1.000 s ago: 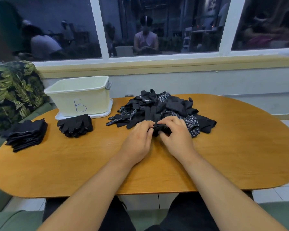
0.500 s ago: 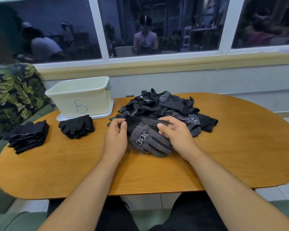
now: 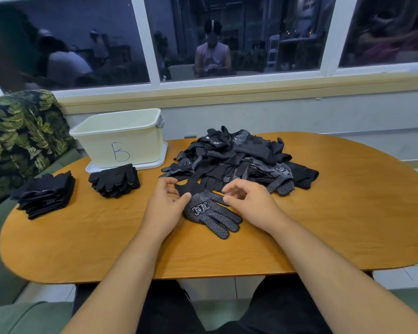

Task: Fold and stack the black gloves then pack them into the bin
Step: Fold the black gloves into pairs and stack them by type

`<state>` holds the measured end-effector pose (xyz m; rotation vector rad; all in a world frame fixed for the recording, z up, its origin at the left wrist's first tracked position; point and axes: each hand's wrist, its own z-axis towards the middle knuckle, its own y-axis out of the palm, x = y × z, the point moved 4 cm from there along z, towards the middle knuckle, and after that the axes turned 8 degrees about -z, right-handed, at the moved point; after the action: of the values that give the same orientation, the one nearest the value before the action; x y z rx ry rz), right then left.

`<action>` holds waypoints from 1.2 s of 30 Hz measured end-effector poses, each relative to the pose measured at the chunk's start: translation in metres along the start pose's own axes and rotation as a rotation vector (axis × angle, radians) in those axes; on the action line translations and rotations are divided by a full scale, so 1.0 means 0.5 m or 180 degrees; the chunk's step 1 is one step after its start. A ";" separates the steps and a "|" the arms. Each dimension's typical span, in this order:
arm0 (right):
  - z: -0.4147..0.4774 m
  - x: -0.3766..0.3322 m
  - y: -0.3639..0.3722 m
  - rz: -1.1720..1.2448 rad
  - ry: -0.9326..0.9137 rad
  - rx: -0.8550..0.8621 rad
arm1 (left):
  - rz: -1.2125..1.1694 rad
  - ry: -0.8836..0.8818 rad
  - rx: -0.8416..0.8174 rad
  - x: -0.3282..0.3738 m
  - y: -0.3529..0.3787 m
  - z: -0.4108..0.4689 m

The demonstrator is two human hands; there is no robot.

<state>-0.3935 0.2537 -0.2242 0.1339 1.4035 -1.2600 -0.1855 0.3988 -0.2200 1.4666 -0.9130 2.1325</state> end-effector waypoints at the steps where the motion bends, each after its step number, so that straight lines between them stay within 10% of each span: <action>1: -0.002 -0.003 0.003 -0.0123 -0.0125 -0.0029 | -0.0202 0.0126 -0.0110 0.005 0.000 -0.006; 10: -0.014 -0.028 0.020 -0.0243 -0.0300 -0.1082 | -0.1572 0.0476 -0.0979 0.048 0.031 -0.041; 16: -0.006 -0.037 0.025 0.1642 -0.0011 -0.1096 | -0.1766 0.0190 -0.0712 0.036 0.026 -0.024; 21: 0.002 -0.020 0.027 0.2139 0.0714 -0.0661 | -0.0300 -0.0292 0.0365 -0.009 -0.005 -0.008; 36: 0.005 -0.001 -0.011 0.0981 0.0646 0.0192 | 0.1895 0.0524 -0.0464 -0.009 -0.008 -0.020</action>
<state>-0.3956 0.2499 -0.2201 0.5126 1.4525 -1.0529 -0.1881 0.4088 -0.2254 1.0075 -1.5486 2.4702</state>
